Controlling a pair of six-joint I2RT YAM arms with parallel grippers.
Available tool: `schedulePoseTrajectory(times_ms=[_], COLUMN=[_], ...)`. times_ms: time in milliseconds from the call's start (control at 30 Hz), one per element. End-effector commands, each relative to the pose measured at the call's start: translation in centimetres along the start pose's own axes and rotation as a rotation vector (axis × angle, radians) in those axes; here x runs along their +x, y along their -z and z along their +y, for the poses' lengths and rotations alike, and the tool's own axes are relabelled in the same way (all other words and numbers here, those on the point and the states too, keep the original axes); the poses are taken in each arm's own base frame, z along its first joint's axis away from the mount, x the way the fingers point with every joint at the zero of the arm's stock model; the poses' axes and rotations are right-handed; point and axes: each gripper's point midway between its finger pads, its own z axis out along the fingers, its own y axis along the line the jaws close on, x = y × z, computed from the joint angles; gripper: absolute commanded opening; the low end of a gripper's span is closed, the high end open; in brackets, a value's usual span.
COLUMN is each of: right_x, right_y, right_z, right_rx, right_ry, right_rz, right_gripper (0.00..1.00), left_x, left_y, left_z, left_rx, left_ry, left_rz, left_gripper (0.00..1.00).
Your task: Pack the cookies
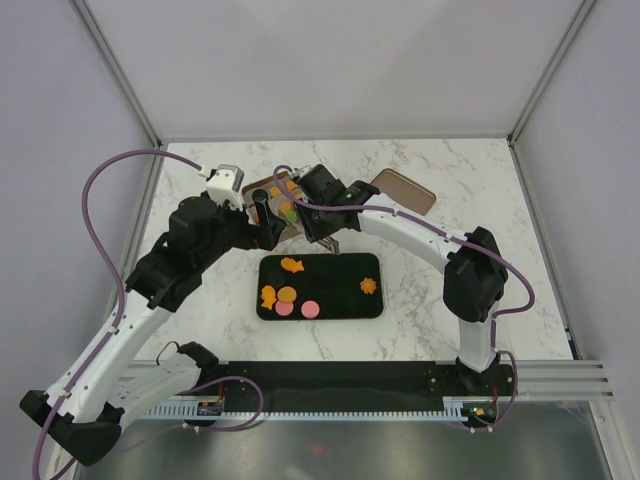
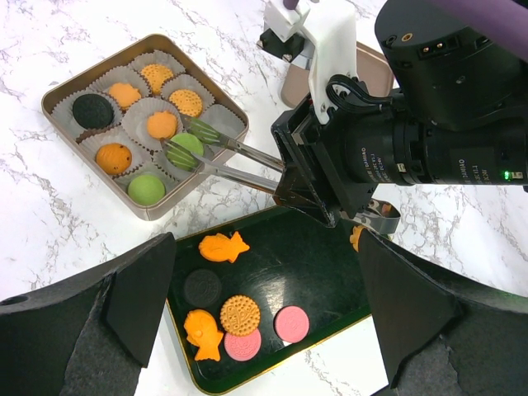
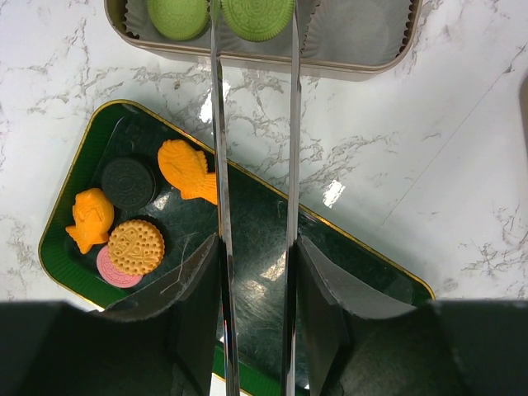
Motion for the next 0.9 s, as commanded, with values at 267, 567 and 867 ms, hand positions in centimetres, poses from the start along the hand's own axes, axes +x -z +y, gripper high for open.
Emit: schedulePoseTrajectory(times_ms=[267,567,867], right_x=[-1.98,-2.2,-2.34], right_y=[2.16,2.5,2.72], right_z=[0.04,-0.01,-0.05], right_rx=[-0.015,-0.012,-0.014], right_ry=[-0.006,-0.005,-0.006], right_rz=[-0.071,-0.079,-0.084], right_gripper=[0.48,0.48,0.51], left_x=[-1.14,-1.18,-1.36], left_y=[0.12,0.15,0.28], left_z=[-0.14,-0.11,-0.19], left_rx=[0.011,0.01,0.013], left_ry=[0.005,0.007,0.01], left_rz=[-0.044,-0.044,-0.05], left_gripper=[1.0,1.0,1.0])
